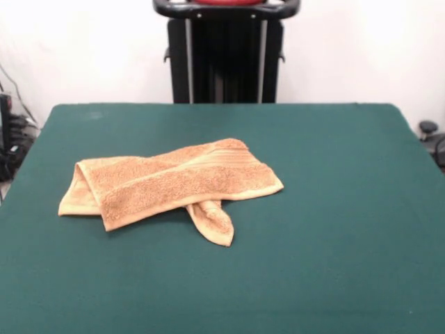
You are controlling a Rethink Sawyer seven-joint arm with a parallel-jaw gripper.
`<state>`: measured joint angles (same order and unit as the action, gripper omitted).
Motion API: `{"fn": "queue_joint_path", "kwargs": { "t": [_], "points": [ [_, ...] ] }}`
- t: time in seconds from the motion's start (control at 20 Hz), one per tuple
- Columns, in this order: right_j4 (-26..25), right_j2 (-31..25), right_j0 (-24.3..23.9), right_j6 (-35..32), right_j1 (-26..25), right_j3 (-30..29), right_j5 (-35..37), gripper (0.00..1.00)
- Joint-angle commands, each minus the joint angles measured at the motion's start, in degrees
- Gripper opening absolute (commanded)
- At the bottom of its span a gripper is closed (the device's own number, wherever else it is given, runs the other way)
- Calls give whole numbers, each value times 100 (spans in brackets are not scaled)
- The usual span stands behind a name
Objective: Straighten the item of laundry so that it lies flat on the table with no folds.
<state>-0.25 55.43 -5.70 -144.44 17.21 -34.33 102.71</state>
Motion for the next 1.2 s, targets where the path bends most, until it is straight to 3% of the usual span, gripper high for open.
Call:
{"fn": "queue_joint_path", "kwargs": {
  "t": [0.05, 0.15, 0.3, 0.45, 0.7, 0.85, 1.2],
  "points": [
    [-506, -1062, 118, 2023, 661, -1655, -1225, 0],
    [-465, -1208, 144, 1756, 744, -1905, -1667, 0],
    [-150, -1701, 84, 1289, 1201, -2587, -3162, 0],
    [85, -2447, -180, 1834, 1849, -3335, -4885, 0],
    [708, -3727, -980, 2576, 2719, -4264, -6108, 0],
    [851, -4298, -1438, 2941, 3046, -4639, -6353, 0],
    [410, -5122, -2184, 3419, 3296, -4926, -6403, 0]
  ]
}}
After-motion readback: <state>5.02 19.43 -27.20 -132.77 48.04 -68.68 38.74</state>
